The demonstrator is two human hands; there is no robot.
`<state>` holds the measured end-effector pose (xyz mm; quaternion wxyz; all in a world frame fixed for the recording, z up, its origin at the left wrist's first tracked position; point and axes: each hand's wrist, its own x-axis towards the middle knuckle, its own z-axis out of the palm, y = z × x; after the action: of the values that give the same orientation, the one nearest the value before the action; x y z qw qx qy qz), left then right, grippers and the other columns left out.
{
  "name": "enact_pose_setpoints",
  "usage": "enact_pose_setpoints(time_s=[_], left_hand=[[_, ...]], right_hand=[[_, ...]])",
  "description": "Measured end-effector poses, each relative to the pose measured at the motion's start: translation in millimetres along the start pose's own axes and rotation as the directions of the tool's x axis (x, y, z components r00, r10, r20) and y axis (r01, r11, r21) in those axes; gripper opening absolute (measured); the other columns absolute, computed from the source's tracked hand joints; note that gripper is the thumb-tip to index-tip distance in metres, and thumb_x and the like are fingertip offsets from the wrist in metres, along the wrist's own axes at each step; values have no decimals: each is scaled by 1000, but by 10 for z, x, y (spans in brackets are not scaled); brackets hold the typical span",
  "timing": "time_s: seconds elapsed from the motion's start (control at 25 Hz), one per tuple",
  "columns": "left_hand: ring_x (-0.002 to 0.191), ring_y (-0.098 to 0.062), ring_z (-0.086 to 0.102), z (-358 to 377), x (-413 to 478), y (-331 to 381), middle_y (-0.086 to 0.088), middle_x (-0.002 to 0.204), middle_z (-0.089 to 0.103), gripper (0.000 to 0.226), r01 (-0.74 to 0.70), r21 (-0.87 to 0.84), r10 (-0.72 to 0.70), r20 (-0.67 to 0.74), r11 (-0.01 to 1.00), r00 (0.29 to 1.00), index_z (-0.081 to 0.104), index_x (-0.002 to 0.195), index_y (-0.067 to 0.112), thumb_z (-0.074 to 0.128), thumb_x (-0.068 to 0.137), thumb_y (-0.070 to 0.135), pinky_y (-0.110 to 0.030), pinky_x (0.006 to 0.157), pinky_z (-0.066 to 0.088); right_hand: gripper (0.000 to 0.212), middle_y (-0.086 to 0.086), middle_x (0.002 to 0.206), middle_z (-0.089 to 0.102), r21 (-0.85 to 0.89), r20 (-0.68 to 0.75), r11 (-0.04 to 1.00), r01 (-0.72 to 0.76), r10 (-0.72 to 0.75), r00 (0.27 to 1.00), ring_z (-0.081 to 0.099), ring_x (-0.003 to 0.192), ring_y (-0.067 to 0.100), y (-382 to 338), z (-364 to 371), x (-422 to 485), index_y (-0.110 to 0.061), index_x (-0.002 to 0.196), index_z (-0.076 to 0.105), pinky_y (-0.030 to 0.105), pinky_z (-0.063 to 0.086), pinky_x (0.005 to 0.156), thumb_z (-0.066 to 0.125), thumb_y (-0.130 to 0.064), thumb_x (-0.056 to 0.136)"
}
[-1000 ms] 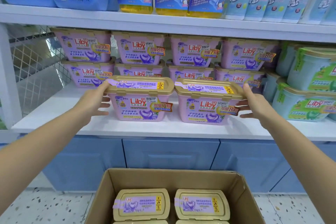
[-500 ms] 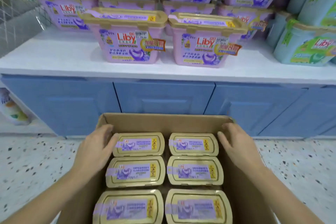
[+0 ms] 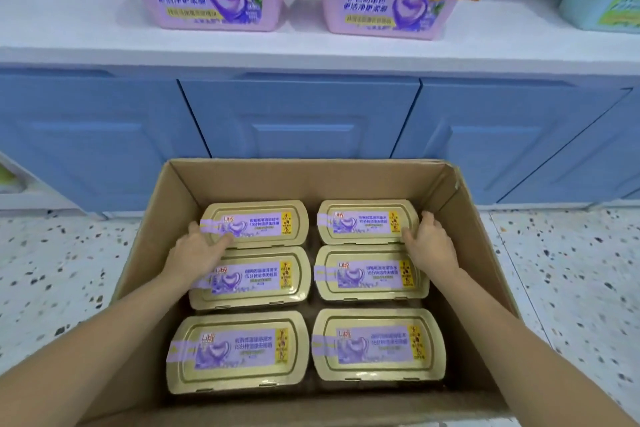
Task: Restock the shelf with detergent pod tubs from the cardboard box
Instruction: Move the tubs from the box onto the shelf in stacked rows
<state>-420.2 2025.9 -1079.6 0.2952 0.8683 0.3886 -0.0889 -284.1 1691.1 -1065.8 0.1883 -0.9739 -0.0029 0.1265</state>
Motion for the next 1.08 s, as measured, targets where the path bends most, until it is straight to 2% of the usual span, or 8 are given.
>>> enact_pose_setpoints(time_s=[0.16, 0.28, 0.4, 0.56, 0.64, 0.76, 0.96, 1.08], left_hand=[[118, -43, 49, 125, 151, -49, -28, 126, 55, 58, 85, -106, -89, -33, 991, 996, 45, 121, -4, 48, 90, 44, -41, 92, 39], [115, -43, 50, 178, 231, -65, -28, 123, 56, 55, 128, -177, -133, -15, 976, 991, 50, 118, -7, 42, 94, 41, -40, 90, 39], [110, -43, 53, 214, 275, -52, -29, 117, 60, 49, 162, -241, -168, -2, 957, 986, 59, 103, -8, 40, 95, 37, -40, 92, 40], [106, -44, 55, 209, 272, -17, -30, 107, 61, 45, 145, -270, -160, -35, 952, 986, 59, 99, -12, 42, 96, 30, -41, 88, 41], [103, -45, 56, 198, 252, 27, -28, 102, 61, 42, 119, -249, -137, -57, 961, 989, 58, 95, -9, 43, 95, 30, -42, 86, 42], [100, -44, 56, 159, 176, 100, -27, 104, 63, 45, 95, -176, -117, -123, 980, 985, 58, 99, -7, 43, 94, 35, -45, 85, 45], [91, -43, 58, -26, -44, 145, -27, 96, 65, 43, -38, -120, 7, -250, 992, 968, 58, 90, -7, 43, 94, 33, -40, 73, 43], [91, -44, 59, -234, -173, 198, -27, 93, 67, 45, -103, -129, 59, -304, 986, 951, 62, 88, -6, 43, 93, 36, -43, 75, 46]], right_hand=[[48, 26, 124, 55, 58, 44, 996, -62, 60, 997, 53, 114, 42, 49, 138, 143, 2, 128, 37, 41, 43, 88, 45, -31, 94], [48, 28, 124, 55, 184, 116, 971, -150, 130, 985, 51, 115, 43, 125, 226, 269, 4, 123, 42, 41, 42, 89, 43, -34, 94], [49, 26, 122, 58, 324, 141, 921, -218, 181, 973, 52, 114, 40, 171, 296, 359, 6, 118, 52, 39, 41, 91, 42, -36, 95], [45, 25, 114, 63, 435, 151, 863, -258, 212, 965, 57, 107, 38, 168, 312, 407, 7, 108, 60, 35, 41, 82, 44, -33, 94], [45, 24, 111, 64, 416, 138, 874, -253, 214, 967, 57, 104, 38, 156, 308, 395, 7, 105, 61, 34, 39, 78, 44, -33, 94], [45, 22, 106, 65, 363, 71, 906, -217, 206, 976, 58, 101, 39, 111, 229, 323, 5, 103, 61, 34, 38, 75, 43, -35, 94], [45, 18, 90, 66, 299, -83, 954, -39, 66, 994, 61, 90, 36, -46, -145, 161, 2, 90, 63, 33, 38, 71, 41, -37, 94], [44, 15, 84, 60, 287, -152, 957, 37, 7, 988, 57, 87, 35, -174, -485, 98, -2, 81, 61, 35, 38, 72, 41, -39, 93]])
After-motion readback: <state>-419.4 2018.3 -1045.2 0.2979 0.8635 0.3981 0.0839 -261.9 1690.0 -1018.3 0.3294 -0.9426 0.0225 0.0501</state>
